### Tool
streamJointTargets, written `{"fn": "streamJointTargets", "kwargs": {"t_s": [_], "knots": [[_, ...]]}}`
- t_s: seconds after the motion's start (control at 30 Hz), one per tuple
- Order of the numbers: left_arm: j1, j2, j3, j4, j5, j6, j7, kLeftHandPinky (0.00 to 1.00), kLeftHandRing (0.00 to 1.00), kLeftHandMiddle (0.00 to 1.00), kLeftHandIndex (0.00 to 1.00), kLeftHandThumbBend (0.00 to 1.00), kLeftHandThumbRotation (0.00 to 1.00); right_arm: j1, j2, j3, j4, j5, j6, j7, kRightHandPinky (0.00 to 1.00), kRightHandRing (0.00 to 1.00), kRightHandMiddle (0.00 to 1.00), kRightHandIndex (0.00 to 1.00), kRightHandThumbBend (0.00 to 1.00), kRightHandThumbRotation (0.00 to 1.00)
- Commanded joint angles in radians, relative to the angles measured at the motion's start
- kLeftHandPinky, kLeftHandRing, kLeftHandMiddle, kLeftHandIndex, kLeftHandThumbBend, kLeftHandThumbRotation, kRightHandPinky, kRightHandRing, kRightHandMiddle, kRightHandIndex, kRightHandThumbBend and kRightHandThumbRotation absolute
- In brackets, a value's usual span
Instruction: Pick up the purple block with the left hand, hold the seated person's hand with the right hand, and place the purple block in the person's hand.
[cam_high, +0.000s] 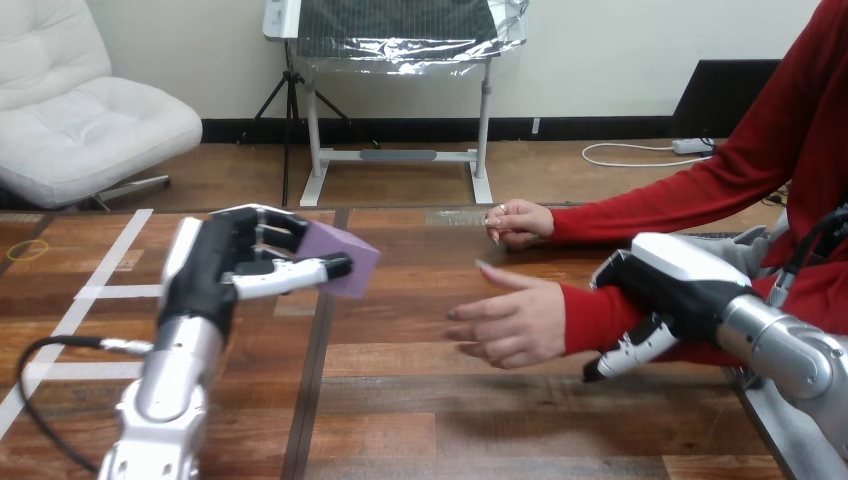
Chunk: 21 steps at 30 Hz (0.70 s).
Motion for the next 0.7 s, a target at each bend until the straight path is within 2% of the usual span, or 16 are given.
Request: {"fn": "streamJointTargets", "kwargs": {"t_s": [0.0,0.23,0.67], "knots": [[-0.125,-0.019,-0.027,0.058,0.022,-0.075,0.007,0.35,0.38,0.42,0.42,0.59,0.0,-0.028,-0.007,-0.054,-0.128,0.049,-0.001,0.014,0.26,0.29,0.33,0.32,0.88,0.17],[-0.164,-0.038,-0.028,0.139,0.017,-0.119,-0.002,0.35,0.38,0.41,0.41,0.61,0.0,-0.012,-0.001,-0.066,-0.185,0.059,0.025,0.031,0.26,0.28,0.33,0.31,0.89,0.17],[-0.224,-0.076,-0.036,0.236,0.02,-0.119,0.022,0.35,0.38,0.41,0.42,0.64,0.0,0.015,0.011,-0.078,-0.289,0.077,0.075,0.067,0.26,0.28,0.33,0.32,0.89,0.18]]}}
